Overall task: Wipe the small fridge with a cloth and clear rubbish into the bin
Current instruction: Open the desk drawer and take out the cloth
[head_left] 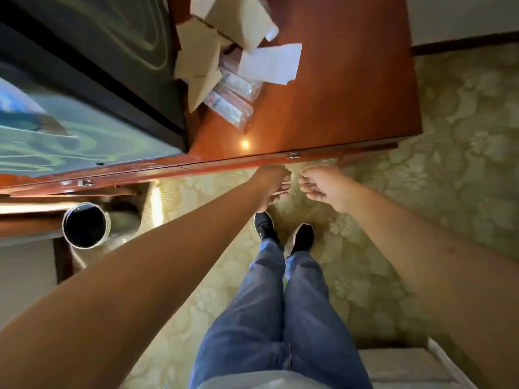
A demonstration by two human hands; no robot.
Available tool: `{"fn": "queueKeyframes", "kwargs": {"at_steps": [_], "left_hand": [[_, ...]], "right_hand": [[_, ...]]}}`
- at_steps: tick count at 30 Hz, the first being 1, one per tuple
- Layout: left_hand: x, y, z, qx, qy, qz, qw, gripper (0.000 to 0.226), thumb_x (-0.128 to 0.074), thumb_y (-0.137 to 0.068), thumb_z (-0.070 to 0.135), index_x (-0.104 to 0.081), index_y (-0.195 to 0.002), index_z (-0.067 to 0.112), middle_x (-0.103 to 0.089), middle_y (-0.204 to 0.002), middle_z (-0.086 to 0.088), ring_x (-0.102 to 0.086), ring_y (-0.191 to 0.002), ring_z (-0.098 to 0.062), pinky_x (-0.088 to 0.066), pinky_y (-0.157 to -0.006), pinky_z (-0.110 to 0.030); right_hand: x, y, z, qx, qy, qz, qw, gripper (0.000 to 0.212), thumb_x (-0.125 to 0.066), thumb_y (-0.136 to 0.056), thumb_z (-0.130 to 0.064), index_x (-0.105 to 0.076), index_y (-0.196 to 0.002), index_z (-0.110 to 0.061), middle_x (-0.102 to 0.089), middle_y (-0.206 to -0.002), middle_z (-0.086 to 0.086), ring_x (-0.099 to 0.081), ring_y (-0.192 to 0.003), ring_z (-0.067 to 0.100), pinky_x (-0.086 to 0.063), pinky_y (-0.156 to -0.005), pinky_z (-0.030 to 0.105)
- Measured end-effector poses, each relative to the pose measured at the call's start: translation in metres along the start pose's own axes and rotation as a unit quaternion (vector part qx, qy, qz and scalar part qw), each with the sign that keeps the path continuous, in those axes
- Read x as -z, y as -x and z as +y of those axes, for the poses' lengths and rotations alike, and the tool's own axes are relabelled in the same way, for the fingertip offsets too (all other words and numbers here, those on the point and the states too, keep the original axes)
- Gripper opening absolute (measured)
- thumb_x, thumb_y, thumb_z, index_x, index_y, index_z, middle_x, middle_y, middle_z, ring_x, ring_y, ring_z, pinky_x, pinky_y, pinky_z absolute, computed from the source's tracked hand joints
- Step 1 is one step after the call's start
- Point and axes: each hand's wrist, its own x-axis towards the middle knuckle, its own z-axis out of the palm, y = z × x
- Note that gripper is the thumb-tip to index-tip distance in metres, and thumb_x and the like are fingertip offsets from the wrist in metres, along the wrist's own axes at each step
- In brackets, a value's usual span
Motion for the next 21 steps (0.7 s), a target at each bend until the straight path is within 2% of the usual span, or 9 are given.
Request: {"fn": "queueKeyframes", "kwargs": {"at_steps": [1,2,4,7,9,11,14,16,21], "left_hand": [[-0.003,-0.007,0.000,-0.001,0.005,0.001,1.000,0.029,-0.054,-0.101,0.019,-0.052,-0.130,0.022,-0.062,-0.100,-0.002,-0.060,-0.089,-0.018,-0.052,-0.072,-0.029],[-0.005,-0.015,0.000,-0.002,0.006,0.009,1.000,0.039,-0.054,-0.100,0.017,-0.047,-0.136,0.027,-0.062,-0.101,-0.003,-0.061,-0.088,-0.019,-0.052,-0.071,-0.029],[-0.007,-0.030,-0.002,-0.003,0.020,0.023,1.000,0.050,-0.053,-0.098,0.012,-0.043,-0.142,0.034,-0.063,-0.101,-0.003,-0.060,-0.087,-0.018,-0.052,-0.068,-0.028],[-0.014,-0.050,-0.006,-0.007,0.023,0.023,0.999,0.051,-0.051,-0.096,0.012,-0.047,-0.142,0.034,-0.064,-0.099,-0.002,-0.060,-0.086,-0.017,-0.052,-0.069,-0.028],[-0.018,-0.060,-0.011,-0.010,0.033,0.027,0.999,0.047,-0.053,-0.095,0.012,-0.052,-0.137,0.034,-0.065,-0.097,-0.001,-0.060,-0.084,-0.016,-0.052,-0.071,-0.028],[-0.021,-0.070,-0.015,-0.011,0.038,0.046,0.998,0.032,-0.056,-0.096,0.017,-0.059,-0.124,0.032,-0.065,-0.092,0.001,-0.059,-0.081,-0.015,-0.050,-0.073,-0.028],[-0.026,-0.078,-0.019,-0.010,0.050,0.069,0.996,0.010,-0.060,-0.098,0.029,-0.062,-0.108,0.028,-0.065,-0.082,0.003,-0.058,-0.074,-0.014,-0.049,-0.073,-0.029],[-0.029,-0.083,-0.019,-0.009,0.056,0.087,0.995,0.009,-0.060,-0.098,0.026,-0.062,-0.107,0.024,-0.063,-0.078,0.002,-0.056,-0.067,-0.013,-0.048,-0.070,-0.029],[-0.035,-0.091,-0.010,0.004,0.042,0.121,0.992,0.012,-0.052,-0.097,0.019,-0.064,-0.101,0.018,-0.061,-0.073,-0.001,-0.054,-0.061,-0.015,-0.049,-0.067,-0.028]], "right_hand": [[-0.001,-0.008,-0.001,0.004,-0.006,0.002,1.000,0.037,-0.044,-0.101,-0.005,-0.048,-0.135,0.011,-0.065,-0.087,0.017,-0.047,-0.069,0.017,-0.040,-0.064,0.027],[-0.001,-0.018,-0.002,0.009,-0.015,0.011,1.000,0.038,-0.043,-0.101,-0.003,-0.046,-0.137,0.010,-0.057,-0.079,0.010,-0.044,-0.066,0.016,-0.036,-0.059,0.027],[-0.003,-0.039,0.000,0.008,-0.041,0.014,0.999,0.041,-0.045,-0.101,-0.004,-0.049,-0.142,-0.008,-0.057,-0.086,0.004,-0.051,-0.071,0.016,-0.043,-0.060,0.025],[-0.010,-0.064,0.003,0.018,-0.060,0.027,0.998,0.046,-0.050,-0.100,-0.007,-0.048,-0.142,-0.028,-0.064,-0.102,0.003,-0.061,-0.080,0.013,-0.056,-0.078,0.026],[-0.013,-0.075,0.006,0.010,-0.065,0.029,0.997,0.041,-0.051,-0.100,-0.010,-0.051,-0.136,-0.029,-0.065,-0.106,0.002,-0.064,-0.085,0.013,-0.057,-0.088,0.031],[-0.015,-0.084,0.010,0.006,-0.055,0.031,0.998,0.026,-0.051,-0.102,-0.016,-0.057,-0.125,-0.027,-0.066,-0.105,0.001,-0.065,-0.086,0.013,-0.057,-0.090,0.033],[-0.015,-0.089,0.012,-0.007,-0.063,0.028,0.998,0.007,-0.055,-0.102,-0.026,-0.061,-0.101,-0.024,-0.064,-0.089,-0.003,-0.063,-0.078,0.011,-0.055,-0.089,0.033],[-0.015,-0.093,0.013,-0.009,-0.066,0.034,0.997,0.012,-0.057,-0.101,-0.028,-0.058,-0.089,-0.026,-0.061,-0.081,-0.003,-0.061,-0.072,0.011,-0.055,-0.085,0.031],[-0.011,-0.100,0.010,0.010,-0.037,0.031,0.999,0.014,-0.053,-0.098,-0.015,-0.059,-0.087,-0.020,-0.055,-0.068,-0.002,-0.051,-0.058,0.011,-0.044,-0.062,0.027]]}}
